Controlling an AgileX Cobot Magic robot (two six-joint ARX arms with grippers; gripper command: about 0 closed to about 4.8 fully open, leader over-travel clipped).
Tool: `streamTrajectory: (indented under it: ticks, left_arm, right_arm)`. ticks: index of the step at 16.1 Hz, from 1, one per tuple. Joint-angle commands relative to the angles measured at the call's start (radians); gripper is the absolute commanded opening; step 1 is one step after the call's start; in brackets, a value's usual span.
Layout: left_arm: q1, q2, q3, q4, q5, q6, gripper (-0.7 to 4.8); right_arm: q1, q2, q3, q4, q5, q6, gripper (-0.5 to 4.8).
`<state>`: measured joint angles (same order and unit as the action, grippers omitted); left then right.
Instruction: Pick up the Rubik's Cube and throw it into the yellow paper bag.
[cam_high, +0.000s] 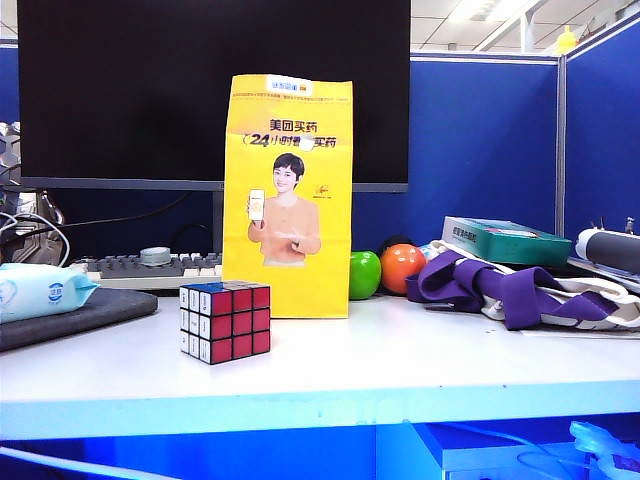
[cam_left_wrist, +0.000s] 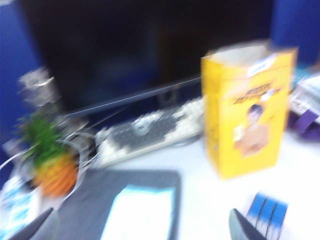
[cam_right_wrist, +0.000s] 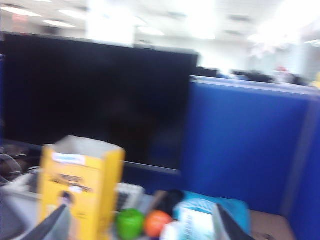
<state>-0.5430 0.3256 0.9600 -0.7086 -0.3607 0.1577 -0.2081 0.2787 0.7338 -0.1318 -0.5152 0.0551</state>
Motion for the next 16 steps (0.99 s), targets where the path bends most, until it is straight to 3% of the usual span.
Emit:
streamTrajectory:
  ticks: [1,3,6,9,11,14,15,16]
  left_arm:
    - [0.000,-0.001,-0.123,0.137,0.010,0.013,4.79]
    - [0.000,-0.005,-0.264,0.227,0.016,0.025,4.79]
    - [0.000,-0.005,-0.412,0.368,0.051,-0.001,4.79]
    - [0.000,-0.003,-0.499,0.409,0.074,-0.005,4.79]
    - [0.000,-0.001,-0.520,0.426,0.072,-0.013,4.20]
    - [0.001,0.004,-0.520,0.425,0.066,-0.016,3.92]
    - [0.001,0.008,-0.520,0.424,0.067,-0.016,3.68]
    - [0.001,0.009,-0.521,0.415,0.070,-0.016,3.03]
  right_arm:
    - [0.000,-0.169,-0.146,0.046,0.134,0.043,3.73]
    - [-0.001,-0.279,-0.272,0.091,0.177,0.086,3.73]
    - [0.000,-0.276,-0.412,0.107,0.147,0.182,3.73]
    - [0.000,-0.276,-0.541,0.141,0.151,0.288,3.72]
    - [0.000,-0.276,-0.585,0.143,0.159,0.363,3.71]
    - [0.000,-0.276,-0.620,0.133,0.166,0.364,3.68]
    - [0.000,-0.276,-0.633,0.132,0.182,0.364,3.51]
    - [0.000,-0.277,-0.650,0.135,0.193,0.364,2.78]
